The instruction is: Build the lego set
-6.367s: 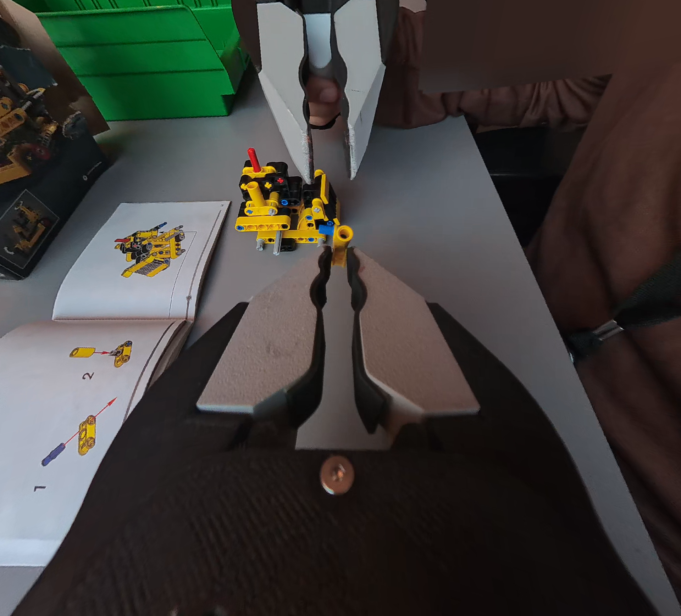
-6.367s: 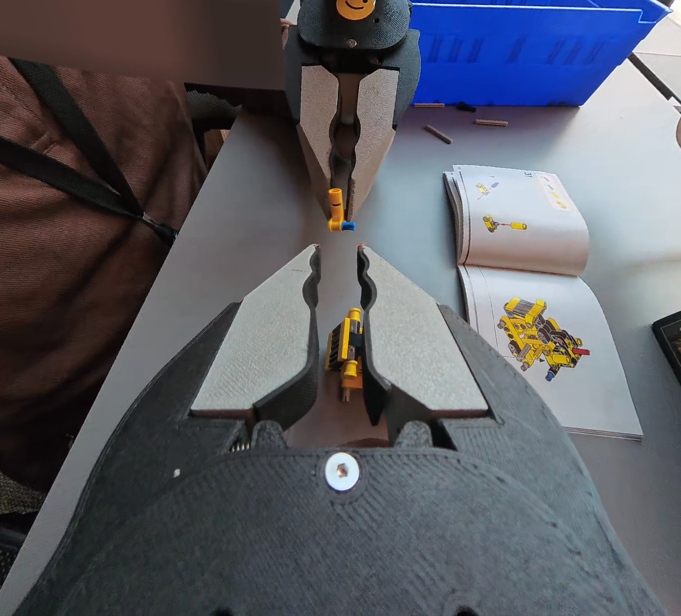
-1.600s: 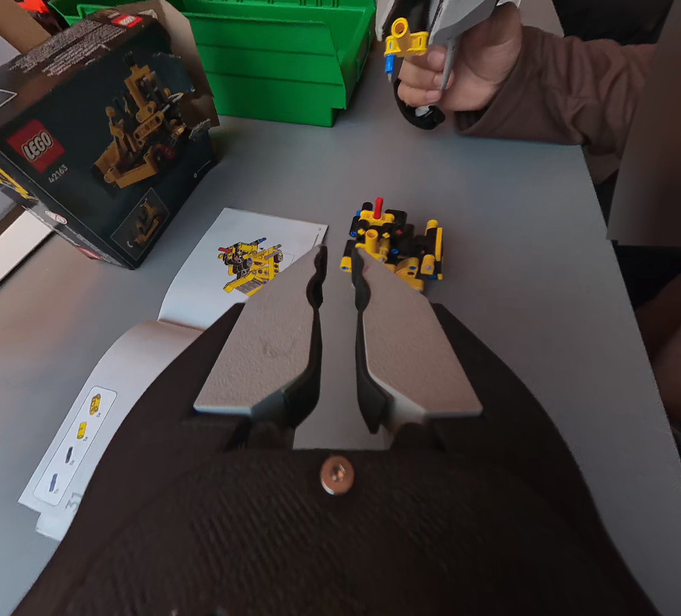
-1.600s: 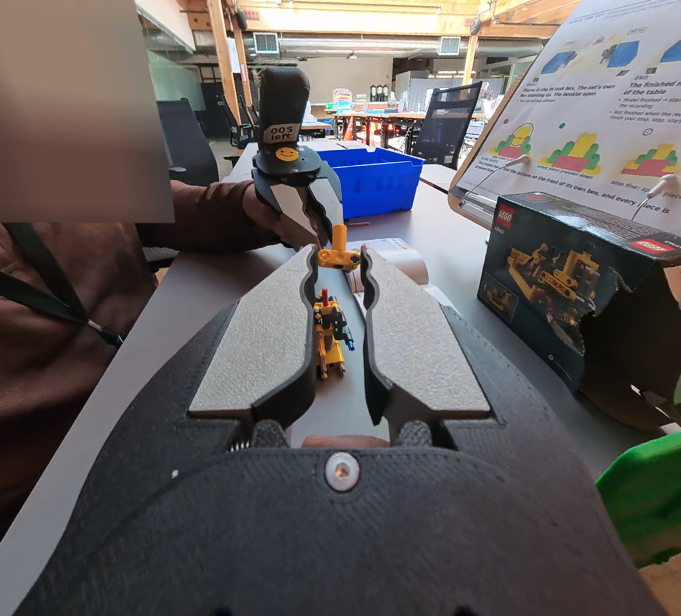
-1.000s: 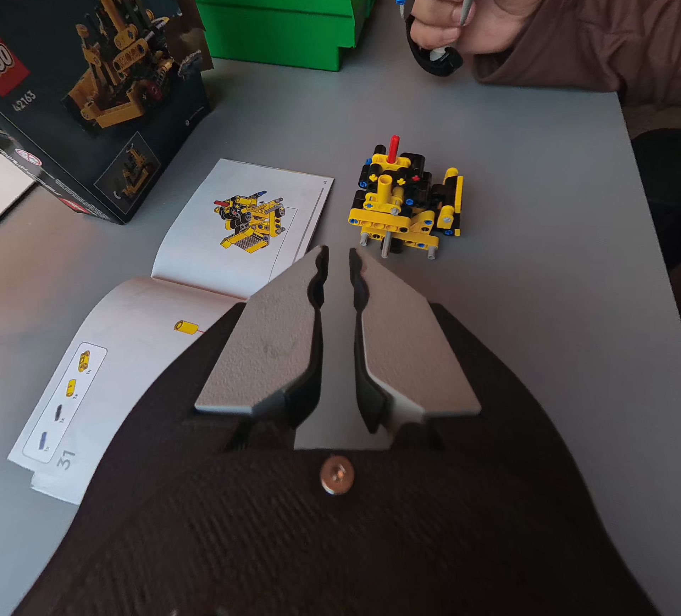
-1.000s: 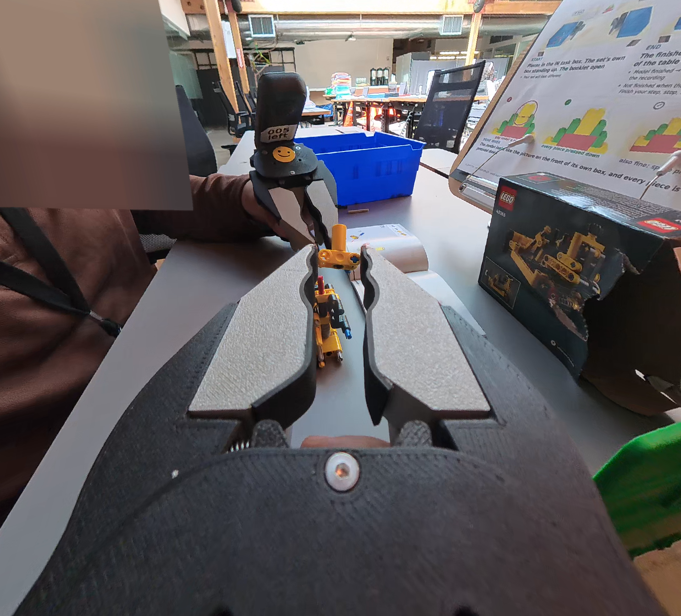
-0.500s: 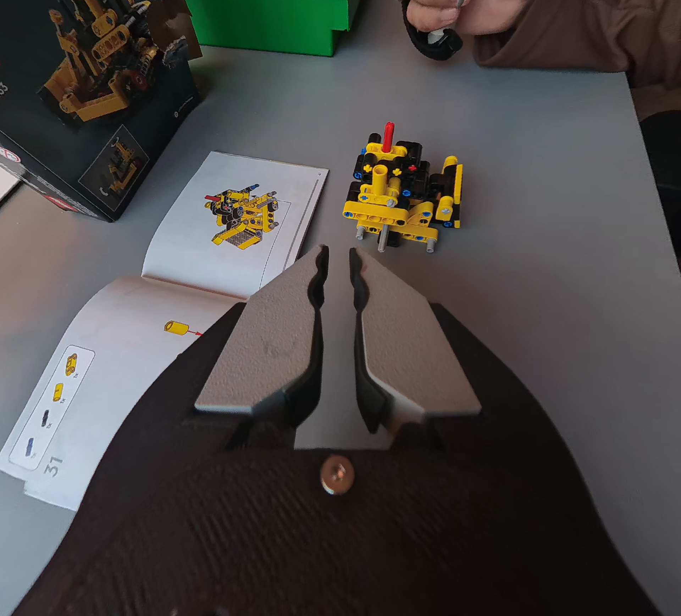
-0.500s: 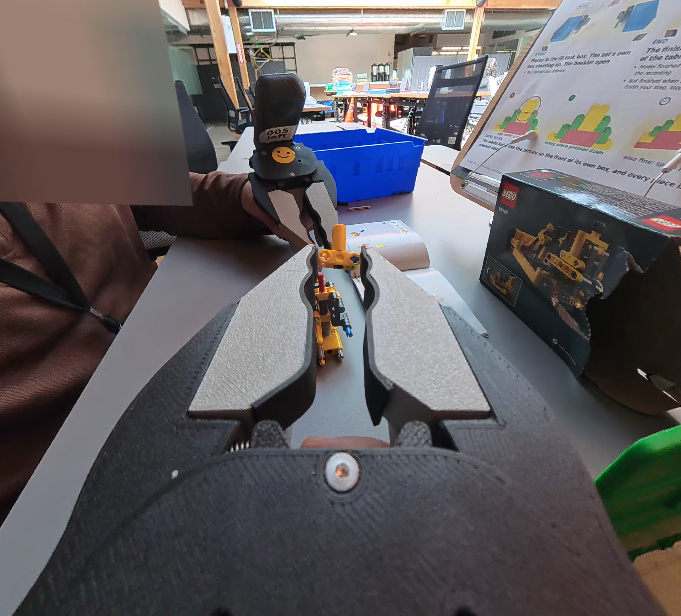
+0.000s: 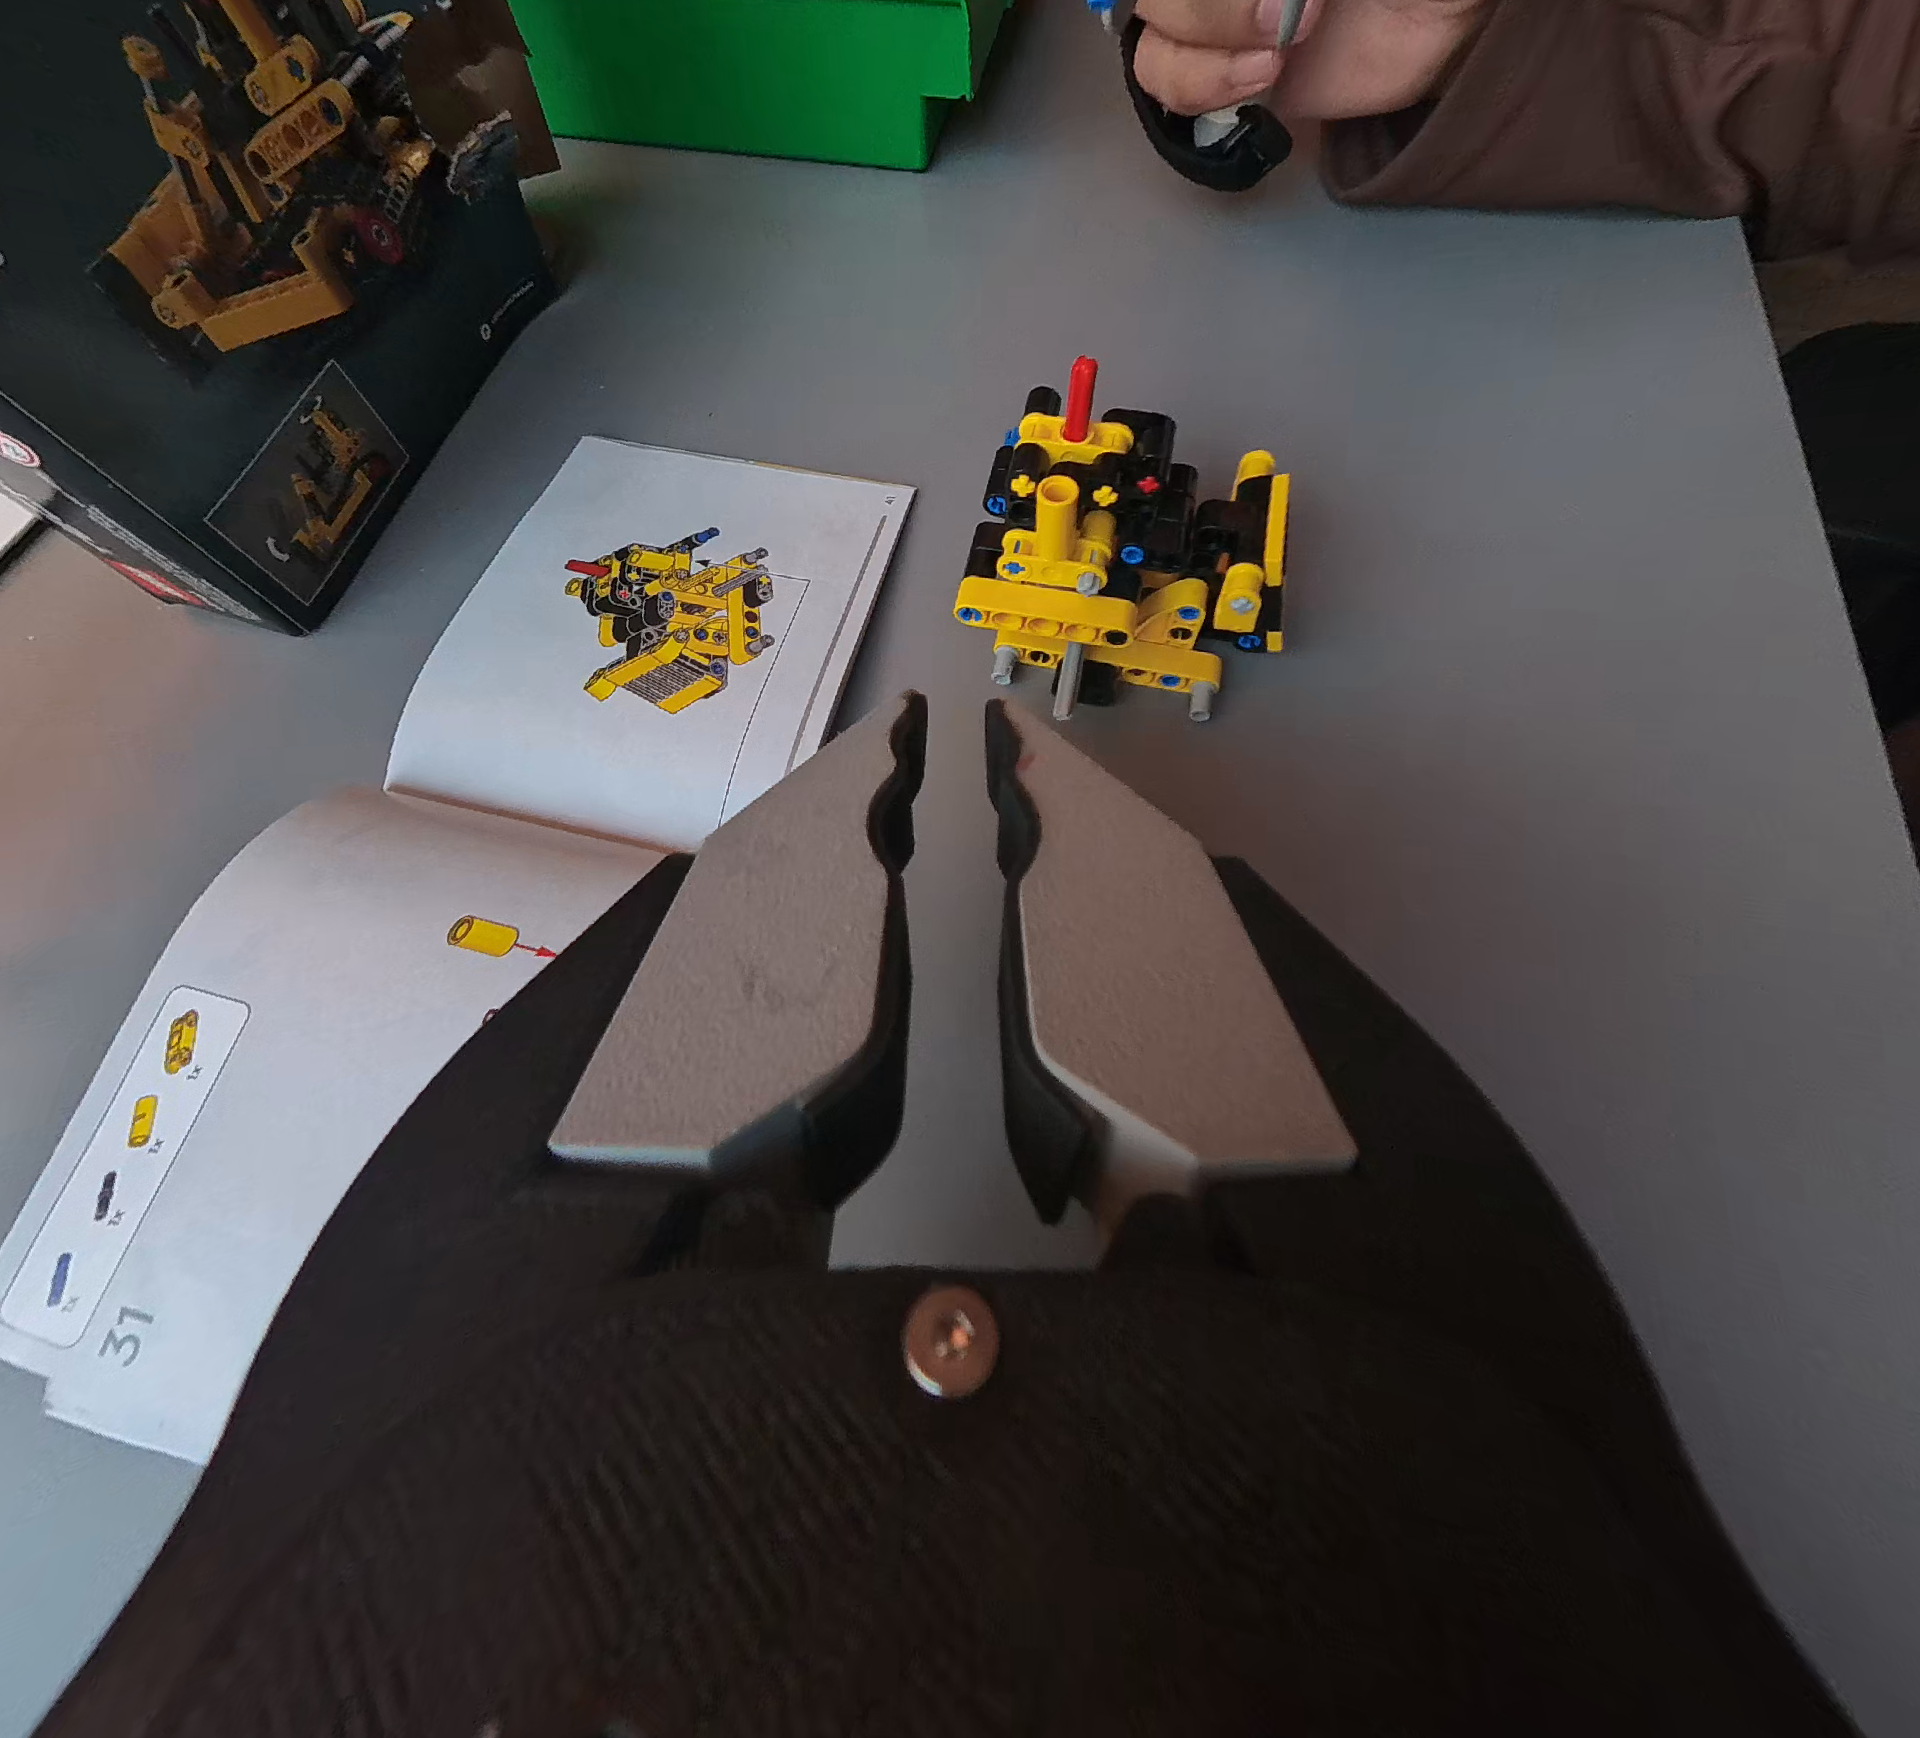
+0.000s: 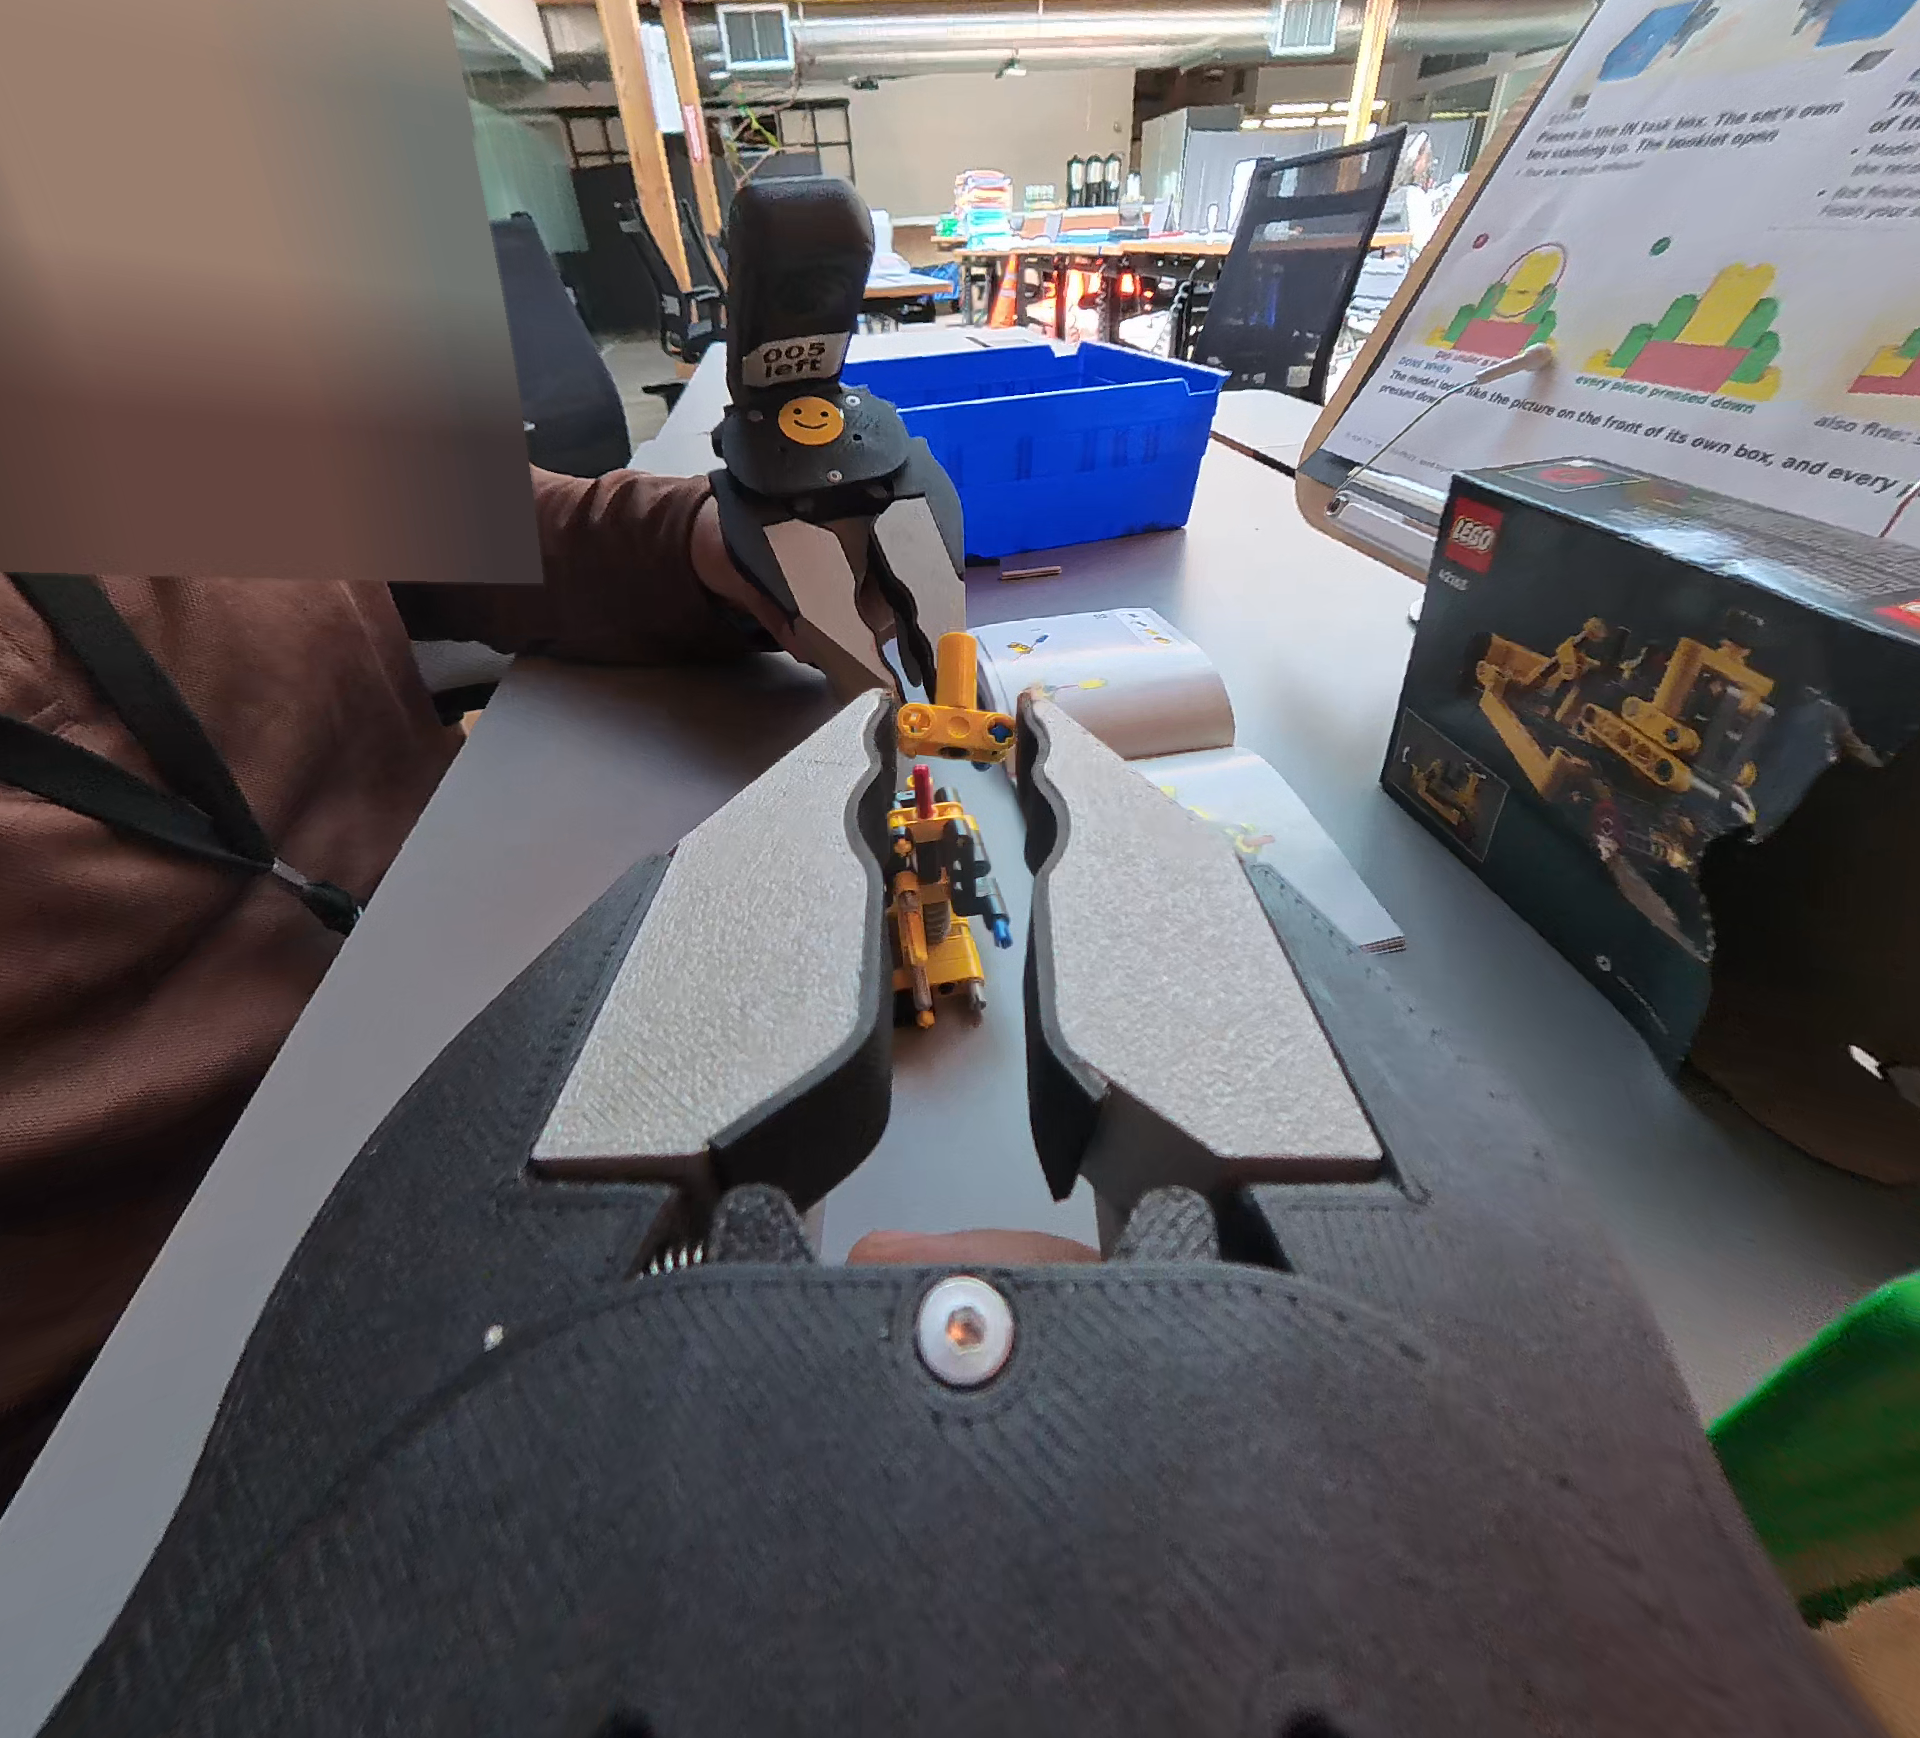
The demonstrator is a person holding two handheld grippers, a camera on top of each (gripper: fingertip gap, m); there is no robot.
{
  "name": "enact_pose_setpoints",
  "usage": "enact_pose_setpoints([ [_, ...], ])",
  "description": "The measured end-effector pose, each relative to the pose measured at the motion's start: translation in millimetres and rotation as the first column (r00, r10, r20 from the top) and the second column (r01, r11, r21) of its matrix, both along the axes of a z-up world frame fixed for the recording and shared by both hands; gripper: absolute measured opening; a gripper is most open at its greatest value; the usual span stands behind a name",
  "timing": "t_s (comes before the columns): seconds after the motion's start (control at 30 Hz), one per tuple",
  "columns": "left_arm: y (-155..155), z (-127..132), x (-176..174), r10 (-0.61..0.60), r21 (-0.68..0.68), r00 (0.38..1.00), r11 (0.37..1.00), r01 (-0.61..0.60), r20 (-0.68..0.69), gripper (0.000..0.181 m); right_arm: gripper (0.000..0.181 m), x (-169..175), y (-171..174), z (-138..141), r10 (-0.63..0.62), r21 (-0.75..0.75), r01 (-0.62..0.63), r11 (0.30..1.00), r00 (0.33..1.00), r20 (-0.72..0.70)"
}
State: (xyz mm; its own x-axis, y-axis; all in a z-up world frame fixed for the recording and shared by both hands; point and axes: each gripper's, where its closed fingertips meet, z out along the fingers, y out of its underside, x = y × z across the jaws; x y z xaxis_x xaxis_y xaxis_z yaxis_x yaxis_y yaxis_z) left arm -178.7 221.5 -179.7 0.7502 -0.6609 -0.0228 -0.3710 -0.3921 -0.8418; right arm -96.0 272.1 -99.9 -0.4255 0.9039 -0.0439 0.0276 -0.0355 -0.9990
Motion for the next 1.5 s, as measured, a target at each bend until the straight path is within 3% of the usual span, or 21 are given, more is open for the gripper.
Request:
enact_pose_setpoints([
  [0.17, -7, 14, 19, -0.058, 0.011, 0.995, 0.998, 0.057, 0.079, 0.008, 0.019, -9, -16, -4, 0.044, -0.002, -0.044, 0.999, 0.999, 0.028],
  [0.4, -15, 52, 47, -0.115, 0.154, 0.982, 0.984, 0.092, 0.149, 0.005, 0.020, -23, -52, -19, 0.119, 0.061, -0.126, 0.990, 0.988, 0.101],
  [0.77, -18, 60, 57, -0.136, 0.134, 0.955, 0.986, 0.103, 0.264, 0.010, 0.019, -24, -62, -19, 0.158, 0.053, -0.164, 0.985, 0.983, 0.097],
  [1.2, -22, 59, 63, -0.151, 0.097, 0.938, 0.987, 0.127, 0.311, 0.005, 0.019, -26, -78, -31, 0.202, 0.090, -0.217, 0.972, 0.967, 0.157],
  [1.5, -42, 17, 65, -0.206, -0.122, 0.968, 0.967, 0.224, 0.141, 0.005, 0.022, -19, -89, -49, 0.223, 0.205, -0.270, 0.941, 0.949, 0.223],
])
